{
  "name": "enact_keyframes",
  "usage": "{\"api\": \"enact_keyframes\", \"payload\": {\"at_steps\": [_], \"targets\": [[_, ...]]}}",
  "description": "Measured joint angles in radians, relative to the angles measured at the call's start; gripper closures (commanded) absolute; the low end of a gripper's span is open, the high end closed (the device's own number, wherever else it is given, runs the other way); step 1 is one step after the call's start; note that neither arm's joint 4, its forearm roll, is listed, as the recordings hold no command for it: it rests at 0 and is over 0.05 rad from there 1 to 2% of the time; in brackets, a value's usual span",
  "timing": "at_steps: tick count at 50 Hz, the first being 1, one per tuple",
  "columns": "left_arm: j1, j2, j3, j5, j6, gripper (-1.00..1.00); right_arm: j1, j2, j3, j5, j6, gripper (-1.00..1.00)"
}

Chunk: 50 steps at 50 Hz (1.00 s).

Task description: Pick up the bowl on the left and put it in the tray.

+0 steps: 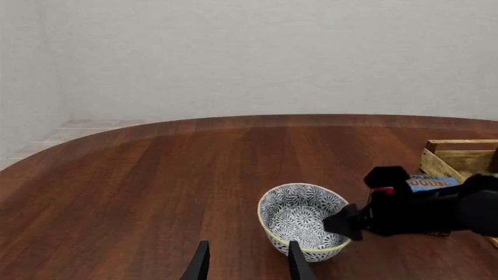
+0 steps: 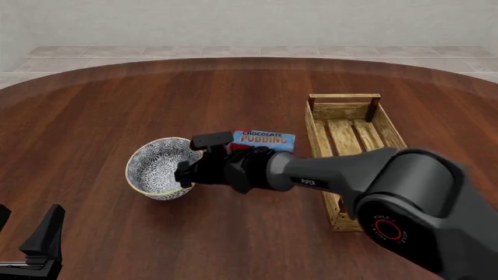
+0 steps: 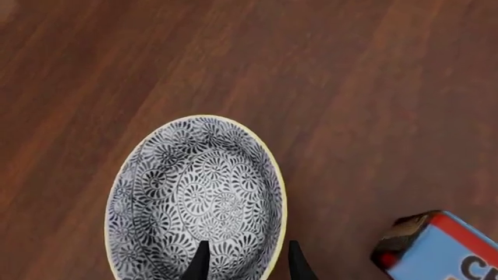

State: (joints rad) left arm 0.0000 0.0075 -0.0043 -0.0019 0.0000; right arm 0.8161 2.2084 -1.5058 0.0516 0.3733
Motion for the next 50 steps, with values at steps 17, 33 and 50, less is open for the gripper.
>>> {"api": "enact_keyframes", "payload": {"at_steps": [17,33,50], "targets": [[0.000,0.000,0.000,0.000,0.000,-1.00,0.017,-0.021,0.034,-0.026,-0.013,1.00],[0.000,0.000,0.000,0.000,0.000,-1.00,-0.018,-0.170,0.163,-0.059,-0.162,1.00],[0.000,0.000,0.000,0.000,0.000,-1.00,-0.013,-0.285,0.254,-0.084,-0.245,1.00]]}}
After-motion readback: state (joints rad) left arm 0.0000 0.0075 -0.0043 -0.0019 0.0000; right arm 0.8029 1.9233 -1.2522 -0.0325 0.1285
